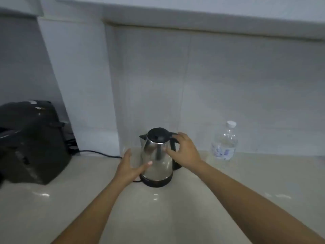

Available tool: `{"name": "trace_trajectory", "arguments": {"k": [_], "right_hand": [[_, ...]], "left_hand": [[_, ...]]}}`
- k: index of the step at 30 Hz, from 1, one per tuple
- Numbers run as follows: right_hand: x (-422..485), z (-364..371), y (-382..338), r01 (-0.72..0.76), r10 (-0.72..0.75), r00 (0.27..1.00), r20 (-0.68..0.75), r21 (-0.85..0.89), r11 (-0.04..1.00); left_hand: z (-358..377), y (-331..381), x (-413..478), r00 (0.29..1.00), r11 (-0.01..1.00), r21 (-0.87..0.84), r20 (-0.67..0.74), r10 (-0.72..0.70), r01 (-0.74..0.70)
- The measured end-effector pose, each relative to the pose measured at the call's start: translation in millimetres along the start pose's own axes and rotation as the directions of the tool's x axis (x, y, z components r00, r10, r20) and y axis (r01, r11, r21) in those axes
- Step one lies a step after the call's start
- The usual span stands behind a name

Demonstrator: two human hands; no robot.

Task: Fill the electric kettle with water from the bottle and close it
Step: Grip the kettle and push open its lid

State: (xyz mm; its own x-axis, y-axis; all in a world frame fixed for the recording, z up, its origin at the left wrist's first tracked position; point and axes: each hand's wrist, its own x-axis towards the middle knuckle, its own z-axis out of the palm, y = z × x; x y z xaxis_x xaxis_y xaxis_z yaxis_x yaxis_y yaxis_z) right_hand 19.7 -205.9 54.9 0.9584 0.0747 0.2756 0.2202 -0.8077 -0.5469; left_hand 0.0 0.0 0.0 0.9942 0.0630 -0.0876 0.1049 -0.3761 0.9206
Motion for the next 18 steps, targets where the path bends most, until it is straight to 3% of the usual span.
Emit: {"name": "trace_trajectory", "arguments": {"k": [2,8,18], "right_hand": [[20.4,13.7,-10.3,-0.083,0.085,0.996,-0.032,0.038,0.996],[69.0,44.1,-33.7,-0.185,0.178,0.982,-0.057,-0.191,0.964],[76.3,67.7,-29.3,-0.065,-0.015,0.953,-0.302,-0.252,0.966]], "left_hand": [[6.9,1.3,20.9,1.0,1.0,-0.02,-0.003,0.015,-0.015],[34.7,2.9,66.6,0.995,0.985,-0.169,0.086,0.05,-0.034],[50.8,-19.0,83.0,0.999,0.986,-0.162,0.032,0.033,-0.027]]}}
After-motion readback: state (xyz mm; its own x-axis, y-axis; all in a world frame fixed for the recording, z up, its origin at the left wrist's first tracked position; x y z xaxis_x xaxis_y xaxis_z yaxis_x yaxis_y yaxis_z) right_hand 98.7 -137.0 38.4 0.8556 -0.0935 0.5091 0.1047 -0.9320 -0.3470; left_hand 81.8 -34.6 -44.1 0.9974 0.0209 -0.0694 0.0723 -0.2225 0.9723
